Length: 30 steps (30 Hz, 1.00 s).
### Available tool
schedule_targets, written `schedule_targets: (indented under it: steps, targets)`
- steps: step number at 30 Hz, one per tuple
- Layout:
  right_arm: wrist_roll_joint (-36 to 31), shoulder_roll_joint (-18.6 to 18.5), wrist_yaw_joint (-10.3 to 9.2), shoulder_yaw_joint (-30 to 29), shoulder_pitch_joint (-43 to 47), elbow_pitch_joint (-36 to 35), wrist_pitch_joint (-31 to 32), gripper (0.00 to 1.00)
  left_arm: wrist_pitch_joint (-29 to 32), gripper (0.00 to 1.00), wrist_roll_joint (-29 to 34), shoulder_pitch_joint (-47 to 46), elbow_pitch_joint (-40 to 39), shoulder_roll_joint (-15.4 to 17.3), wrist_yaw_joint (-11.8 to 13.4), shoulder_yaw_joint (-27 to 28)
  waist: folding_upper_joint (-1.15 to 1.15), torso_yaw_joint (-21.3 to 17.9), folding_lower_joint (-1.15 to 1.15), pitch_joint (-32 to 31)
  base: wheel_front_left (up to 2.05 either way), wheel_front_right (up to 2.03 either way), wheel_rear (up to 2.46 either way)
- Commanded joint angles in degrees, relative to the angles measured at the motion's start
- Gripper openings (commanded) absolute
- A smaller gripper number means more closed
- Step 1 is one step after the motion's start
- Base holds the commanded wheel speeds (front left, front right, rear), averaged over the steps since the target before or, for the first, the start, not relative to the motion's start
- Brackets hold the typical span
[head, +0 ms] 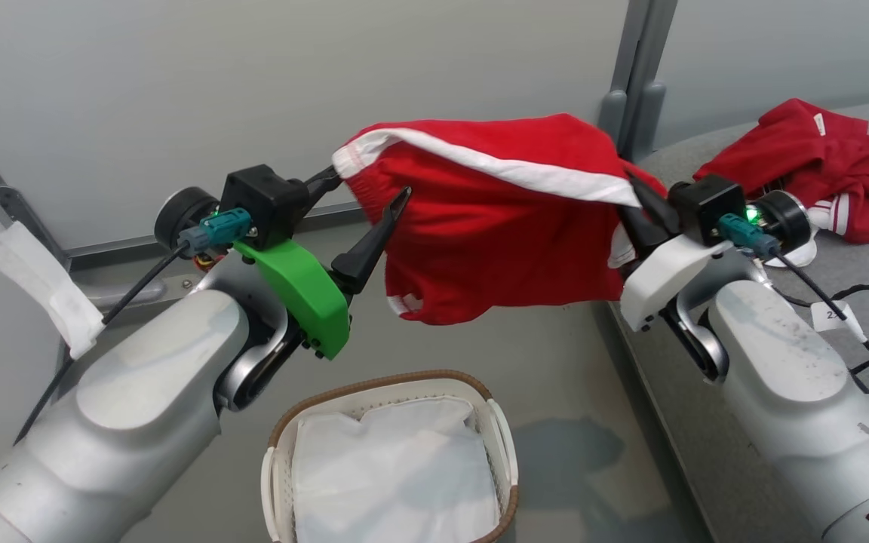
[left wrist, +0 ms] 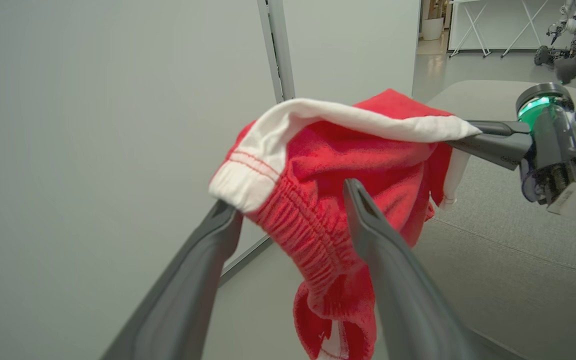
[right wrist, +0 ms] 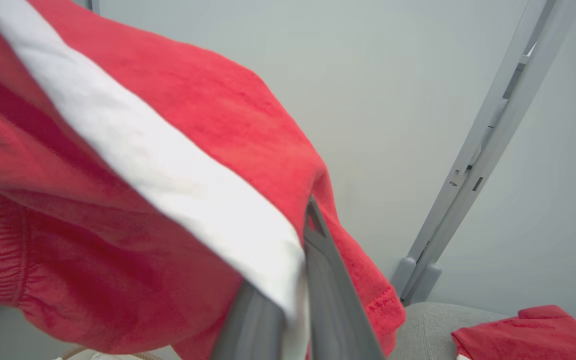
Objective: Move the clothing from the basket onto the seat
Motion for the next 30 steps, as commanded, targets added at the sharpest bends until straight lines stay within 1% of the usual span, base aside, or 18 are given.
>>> schedule_targets:
  steps: [1, 6, 11, 17, 21, 26, 30]
  targets:
    - [-0.7, -1.1, -0.08, -1.0, -0.9, -0.4, -0.3, 0.00, -0.8, 1.00, -0.9, 1.7, 0.4, -0.3, 0.5, 0.1, 0.00, -1.6, 0.00, 0.5, 0.00, 0.00, 0.00]
    - [-1.9, -4.0, -0.08, -4.0, -0.7, -1.2, -0.3, 0.00, -3.4, 1.00, -1.1, 4.9, 1.4, -1.0, 1.0, -0.1, 0.00, -4.2, 0.00, 1.0, 0.00, 0.00, 0.00]
    - [-2.5, -6.2, -0.08, -5.5, 0.5, -2.4, -0.2, 0.00, -5.3, 1.00, -1.1, 7.8, 1.2, -3.0, 1.5, -0.8, 0.00, -7.3, 0.00, 1.6, 0.00, 0.00, 0.00]
    - [-3.0, -8.2, -0.08, -7.1, 1.6, -5.0, 0.9, 0.00, -6.7, 1.00, 0.4, 10.2, 0.9, -5.2, 2.3, -1.2, 0.00, -12.9, 0.00, 3.8, 0.00, 0.00, 0.00]
    - [-3.0, -8.5, -0.08, -8.6, 2.3, -7.3, 1.3, 0.00, -7.2, 1.00, 1.7, 11.0, 1.1, -6.1, 2.6, -1.5, 0.00, -17.3, 0.00, 5.7, 0.00, 0.00, 0.00]
    - [-3.3, -7.5, -0.08, -10.0, 3.5, -9.7, 1.7, 0.00, -7.2, 1.00, 3.0, 10.8, 1.8, -6.4, 2.8, -1.9, 0.00, -22.4, 0.00, 8.4, 0.00, 0.00, 0.00]
    - [-3.6, -6.2, -0.08, -10.9, 4.3, -10.5, 1.6, 0.00, -7.3, 1.00, 3.5, 9.9, 2.5, -6.6, 2.5, -2.3, 0.00, -24.9, 0.00, 9.9, 0.00, 0.00, 0.00]
